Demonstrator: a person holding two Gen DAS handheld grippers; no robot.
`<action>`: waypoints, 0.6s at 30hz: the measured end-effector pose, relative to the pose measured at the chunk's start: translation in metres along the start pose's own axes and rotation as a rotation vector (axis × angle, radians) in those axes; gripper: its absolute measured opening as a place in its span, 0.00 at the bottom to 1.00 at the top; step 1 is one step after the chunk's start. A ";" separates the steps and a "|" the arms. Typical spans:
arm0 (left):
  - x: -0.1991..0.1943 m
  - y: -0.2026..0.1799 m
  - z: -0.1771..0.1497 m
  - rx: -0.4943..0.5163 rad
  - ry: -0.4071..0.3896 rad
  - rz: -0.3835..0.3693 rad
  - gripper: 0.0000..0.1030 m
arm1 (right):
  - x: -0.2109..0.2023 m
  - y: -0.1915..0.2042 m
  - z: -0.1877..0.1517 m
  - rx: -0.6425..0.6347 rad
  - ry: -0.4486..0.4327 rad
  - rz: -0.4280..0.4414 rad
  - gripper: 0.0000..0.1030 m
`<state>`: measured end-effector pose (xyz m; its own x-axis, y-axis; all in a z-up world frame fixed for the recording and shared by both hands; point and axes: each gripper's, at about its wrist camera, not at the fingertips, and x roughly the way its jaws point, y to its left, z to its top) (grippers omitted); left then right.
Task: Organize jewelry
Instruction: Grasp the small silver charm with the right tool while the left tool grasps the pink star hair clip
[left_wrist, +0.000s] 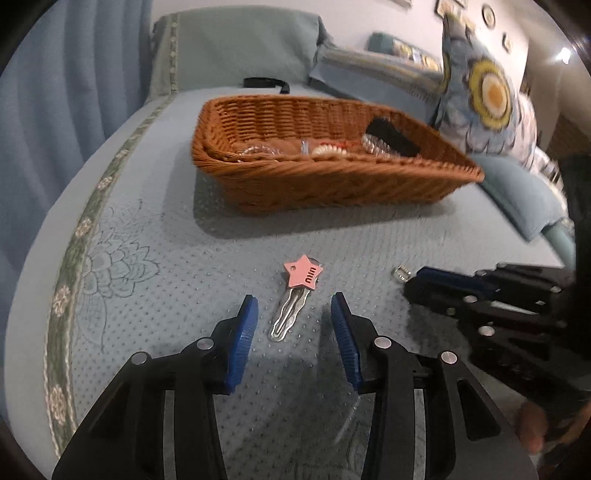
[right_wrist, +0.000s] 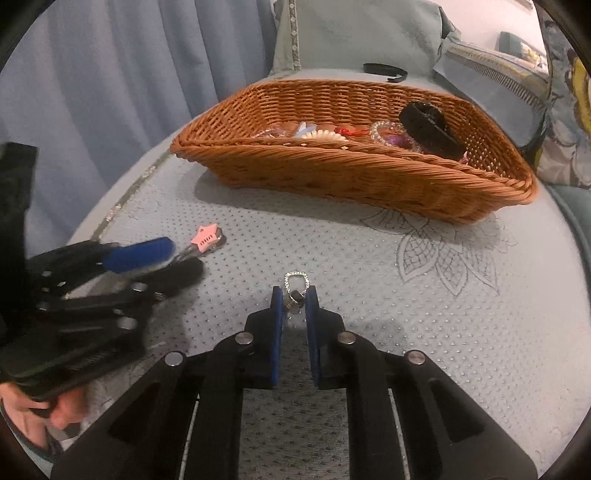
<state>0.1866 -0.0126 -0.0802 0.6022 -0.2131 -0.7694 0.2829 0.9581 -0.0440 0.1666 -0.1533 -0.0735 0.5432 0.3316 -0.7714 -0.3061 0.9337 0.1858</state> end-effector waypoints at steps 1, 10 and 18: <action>0.001 -0.002 0.000 0.012 0.003 0.009 0.39 | 0.001 0.000 0.000 0.001 0.003 0.007 0.10; 0.003 0.002 0.000 0.002 0.002 0.046 0.13 | 0.001 0.009 -0.004 -0.028 0.006 0.005 0.16; -0.002 0.010 0.001 -0.045 -0.021 0.005 0.01 | 0.005 0.013 -0.002 -0.035 0.004 -0.017 0.16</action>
<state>0.1892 -0.0026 -0.0787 0.6191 -0.2117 -0.7562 0.2460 0.9668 -0.0692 0.1642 -0.1393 -0.0762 0.5452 0.3154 -0.7767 -0.3240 0.9338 0.1518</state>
